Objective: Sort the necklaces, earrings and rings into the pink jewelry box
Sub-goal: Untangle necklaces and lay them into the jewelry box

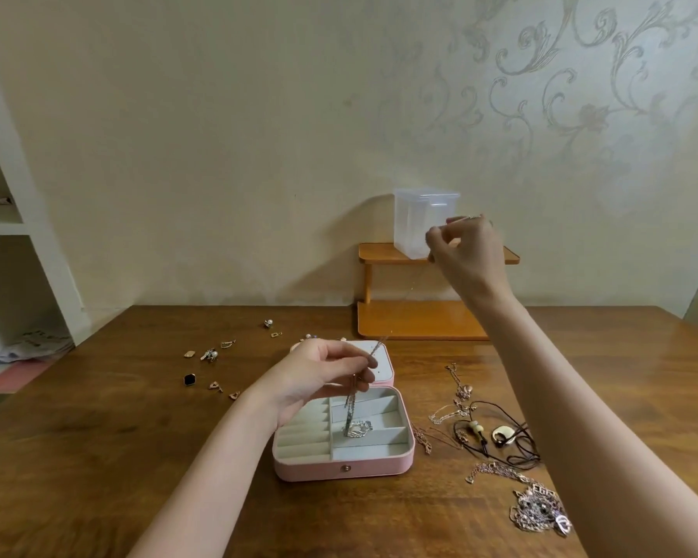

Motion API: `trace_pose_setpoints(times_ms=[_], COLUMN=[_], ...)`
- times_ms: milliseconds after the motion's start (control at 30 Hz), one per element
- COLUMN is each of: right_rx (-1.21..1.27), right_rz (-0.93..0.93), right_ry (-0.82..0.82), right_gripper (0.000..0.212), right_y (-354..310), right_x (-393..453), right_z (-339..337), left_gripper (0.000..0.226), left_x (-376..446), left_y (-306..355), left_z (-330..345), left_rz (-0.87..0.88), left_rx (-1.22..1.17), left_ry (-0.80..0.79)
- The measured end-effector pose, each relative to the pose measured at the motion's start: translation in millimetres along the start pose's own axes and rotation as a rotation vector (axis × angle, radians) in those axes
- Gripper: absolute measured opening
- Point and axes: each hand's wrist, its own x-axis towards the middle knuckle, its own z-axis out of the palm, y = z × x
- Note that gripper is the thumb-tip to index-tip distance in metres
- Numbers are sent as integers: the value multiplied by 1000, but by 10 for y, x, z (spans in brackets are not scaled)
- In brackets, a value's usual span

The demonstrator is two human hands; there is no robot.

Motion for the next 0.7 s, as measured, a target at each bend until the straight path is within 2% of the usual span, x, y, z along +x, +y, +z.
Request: trace_pose_setpoints(times_ms=[67, 167, 233, 367, 500, 633, 700], right_rx=[2, -81, -172, -116, 252, 358, 344], right_rz=[-12, 43, 48, 53, 116, 72, 50], right_ry=[-113, -544, -718, -711, -813, -693, -629], right_gripper=[33, 29, 28, 24, 15, 4, 7], right_y=[-17, 26, 126, 227, 108, 83, 107], right_x=[-3, -121, -225, -379, -548, -645, -672], right_z=[28, 122, 200, 201, 110, 213, 295], left_gripper=[8, 9, 10, 10, 7, 3, 7], left_x=[22, 62, 71, 64, 95, 166, 198], left_y=[9, 44, 69, 79, 72, 67, 50], left_z=[23, 68, 91, 118, 139, 159, 157], left_rz=[17, 45, 54, 58, 117, 174, 204], left_rx=[-90, -154, -172, -176, -140, -55, -16], left_ry=[52, 106, 129, 185, 314, 417, 443])
